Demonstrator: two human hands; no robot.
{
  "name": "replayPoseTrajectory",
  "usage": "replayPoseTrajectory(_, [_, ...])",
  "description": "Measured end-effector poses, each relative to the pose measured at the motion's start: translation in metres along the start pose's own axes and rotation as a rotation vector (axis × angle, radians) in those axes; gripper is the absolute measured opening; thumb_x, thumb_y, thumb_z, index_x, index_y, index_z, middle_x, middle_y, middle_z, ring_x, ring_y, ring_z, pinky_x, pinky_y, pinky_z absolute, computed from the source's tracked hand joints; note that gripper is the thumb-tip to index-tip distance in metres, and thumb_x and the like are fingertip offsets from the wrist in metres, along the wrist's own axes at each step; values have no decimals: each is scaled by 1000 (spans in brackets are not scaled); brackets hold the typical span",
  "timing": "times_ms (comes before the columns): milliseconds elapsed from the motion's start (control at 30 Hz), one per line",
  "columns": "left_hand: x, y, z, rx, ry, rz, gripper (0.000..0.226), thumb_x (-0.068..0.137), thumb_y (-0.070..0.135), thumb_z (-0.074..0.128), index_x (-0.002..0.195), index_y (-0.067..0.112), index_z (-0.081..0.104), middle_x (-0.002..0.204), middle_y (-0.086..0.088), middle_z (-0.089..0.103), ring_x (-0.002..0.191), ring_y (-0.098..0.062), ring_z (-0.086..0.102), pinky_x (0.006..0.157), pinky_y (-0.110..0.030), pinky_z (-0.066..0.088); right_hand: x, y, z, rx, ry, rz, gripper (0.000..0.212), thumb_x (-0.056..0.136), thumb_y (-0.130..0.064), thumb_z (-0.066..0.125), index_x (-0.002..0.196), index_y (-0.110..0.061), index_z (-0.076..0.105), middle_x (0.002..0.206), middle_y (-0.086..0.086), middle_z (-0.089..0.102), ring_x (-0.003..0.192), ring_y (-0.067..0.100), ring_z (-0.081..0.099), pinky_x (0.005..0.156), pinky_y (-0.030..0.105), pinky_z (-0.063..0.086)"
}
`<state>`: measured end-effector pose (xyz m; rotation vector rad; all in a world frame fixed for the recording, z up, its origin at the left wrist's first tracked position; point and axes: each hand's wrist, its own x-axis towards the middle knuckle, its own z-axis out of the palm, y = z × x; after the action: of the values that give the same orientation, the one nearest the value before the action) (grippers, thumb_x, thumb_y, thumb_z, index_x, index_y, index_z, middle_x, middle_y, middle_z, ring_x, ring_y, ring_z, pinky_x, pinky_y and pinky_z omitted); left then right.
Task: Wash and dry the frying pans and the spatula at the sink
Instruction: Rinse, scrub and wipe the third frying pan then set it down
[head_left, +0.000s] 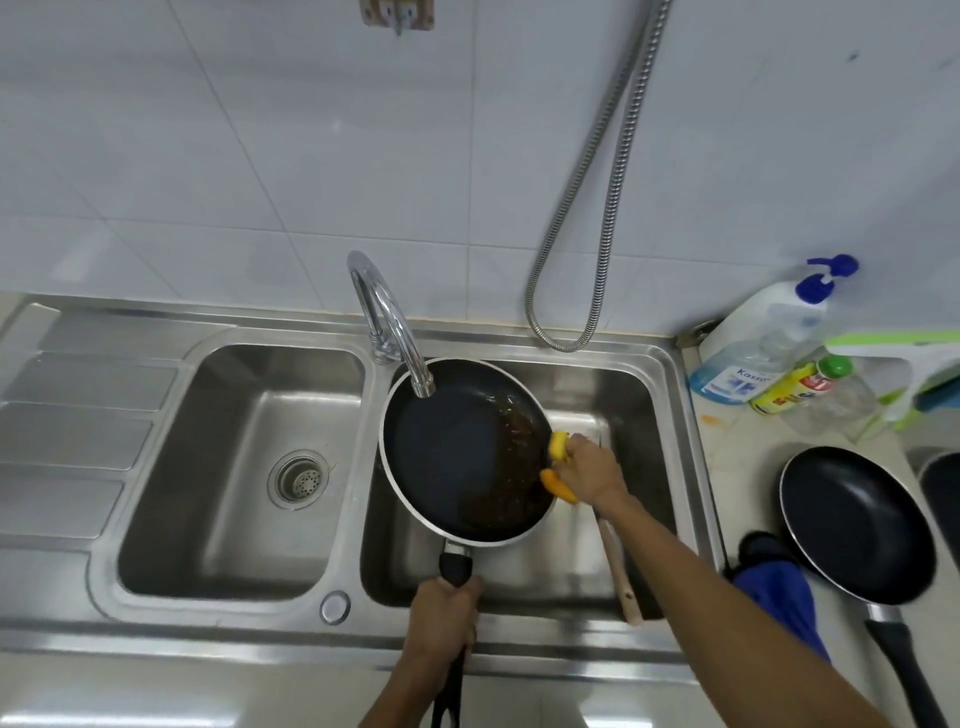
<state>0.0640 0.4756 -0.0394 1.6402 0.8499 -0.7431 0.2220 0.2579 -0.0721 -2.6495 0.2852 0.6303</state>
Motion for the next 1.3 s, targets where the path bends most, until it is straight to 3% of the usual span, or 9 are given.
replayPoseTrajectory(133, [2, 1, 8, 11, 7, 2, 45, 92, 20, 67, 49, 12, 55, 44, -6, 52, 37, -19, 47, 54, -31, 42, -57, -10, 19, 7, 27, -47, 34, 84, -32, 68, 107, -8, 60, 105, 17, 66, 98, 36, 64, 75, 33, 46])
replayPoseTrajectory(267, [0, -1, 15, 97, 21, 36, 40, 92, 24, 67, 56, 11, 57, 45, -4, 55, 37, -19, 50, 49, -29, 43, -82, -50, 36, -8, -90, -247, 25, 85, -25, 63, 109, -27, 70, 109, 6, 66, 103, 28, 64, 81, 32, 50])
replayPoseTrajectory(467, [1, -4, 22, 279, 58, 105, 36, 87, 34, 66, 70, 3, 69, 66, -12, 74, 67, -33, 72, 68, -42, 60, -50, -127, 33, 143, 88, -446, 27, 79, -9, 60, 100, -25, 60, 100, 4, 59, 90, 37, 62, 71, 38, 48])
replayPoseTrajectory(633, [-11, 2, 16, 441, 138, 171, 35, 97, 34, 62, 71, 12, 58, 79, -10, 73, 74, -27, 68, 64, -32, 46, 0, -136, 14, 138, 164, -368, 40, 83, -12, 66, 119, -26, 57, 111, 7, 57, 98, 36, 60, 80, 43, 54])
replayPoseTrajectory(733, [-12, 1, 11, 495, 178, 198, 30, 99, 31, 60, 76, 12, 57, 78, -3, 64, 70, -18, 58, 61, -22, 38, -2, -134, 12, 136, 151, -367, 33, 82, -12, 66, 112, -21, 58, 107, 10, 59, 98, 37, 61, 80, 42, 53])
replayPoseTrajectory(900, [-5, -3, 9, 449, 171, 146, 32, 97, 34, 63, 80, 7, 66, 81, -10, 73, 81, -29, 72, 72, -33, 55, -54, -116, 45, 225, -94, -476, 20, 80, -20, 61, 99, -24, 59, 99, 7, 60, 93, 36, 62, 80, 44, 53])
replayPoseTrajectory(1033, [-7, -5, 1, 408, 161, 125, 37, 97, 36, 63, 72, 9, 64, 81, -13, 73, 80, -31, 71, 71, -33, 53, -68, -72, 57, 75, -357, -388, 24, 88, -34, 54, 108, -29, 67, 111, 2, 67, 102, 24, 63, 90, 39, 52])
replayPoseTrajectory(1167, [-3, -13, 0, 325, 111, 96, 44, 93, 45, 67, 67, 10, 64, 70, -14, 73, 70, -33, 73, 65, -40, 59, -62, -31, 50, -246, -319, -253, 27, 88, -28, 55, 110, -29, 70, 110, 4, 69, 104, 28, 65, 86, 39, 55])
replayPoseTrajectory(1300, [-2, -13, 2, 253, 25, 71, 51, 90, 43, 69, 53, 13, 55, 51, -5, 60, 53, -31, 65, 58, -40, 55, -72, -74, 47, -20, -336, -431, 21, 84, -32, 54, 101, -28, 66, 105, 2, 69, 97, 30, 64, 84, 42, 55])
